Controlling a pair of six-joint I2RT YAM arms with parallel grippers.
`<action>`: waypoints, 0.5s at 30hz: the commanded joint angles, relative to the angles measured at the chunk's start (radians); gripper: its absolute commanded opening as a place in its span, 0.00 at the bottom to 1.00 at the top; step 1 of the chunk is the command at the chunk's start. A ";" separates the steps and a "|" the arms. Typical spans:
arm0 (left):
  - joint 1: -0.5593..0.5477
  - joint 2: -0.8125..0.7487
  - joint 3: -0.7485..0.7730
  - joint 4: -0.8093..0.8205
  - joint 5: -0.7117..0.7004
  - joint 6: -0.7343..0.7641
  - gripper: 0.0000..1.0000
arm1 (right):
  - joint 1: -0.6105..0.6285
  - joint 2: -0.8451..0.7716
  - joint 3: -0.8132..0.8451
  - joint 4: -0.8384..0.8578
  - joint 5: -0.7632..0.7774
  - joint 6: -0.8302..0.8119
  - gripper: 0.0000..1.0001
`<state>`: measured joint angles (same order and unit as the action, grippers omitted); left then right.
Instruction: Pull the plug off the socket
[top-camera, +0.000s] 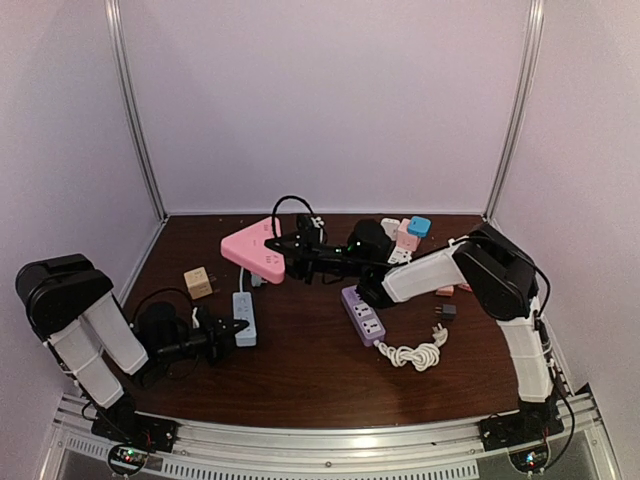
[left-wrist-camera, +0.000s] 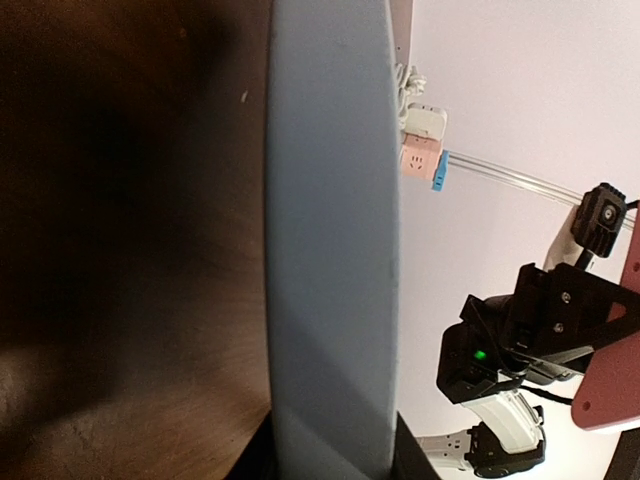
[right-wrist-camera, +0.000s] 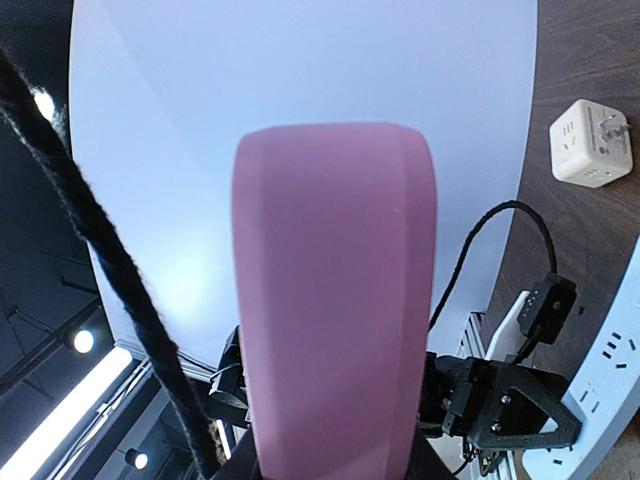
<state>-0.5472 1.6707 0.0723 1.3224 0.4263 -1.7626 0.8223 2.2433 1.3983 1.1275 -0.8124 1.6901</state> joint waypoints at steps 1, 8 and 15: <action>-0.008 0.003 0.018 0.012 0.006 0.026 0.00 | -0.005 -0.061 0.011 0.027 -0.005 -0.053 0.00; -0.008 -0.023 0.054 -0.121 0.018 0.093 0.00 | -0.010 -0.139 -0.046 -0.125 -0.005 -0.196 0.00; -0.008 -0.045 0.174 -0.330 0.007 0.189 0.00 | -0.050 -0.257 -0.150 -0.258 -0.009 -0.328 0.00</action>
<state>-0.5518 1.6466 0.1715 1.0973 0.4343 -1.6581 0.8047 2.0895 1.2949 0.9253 -0.8150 1.4784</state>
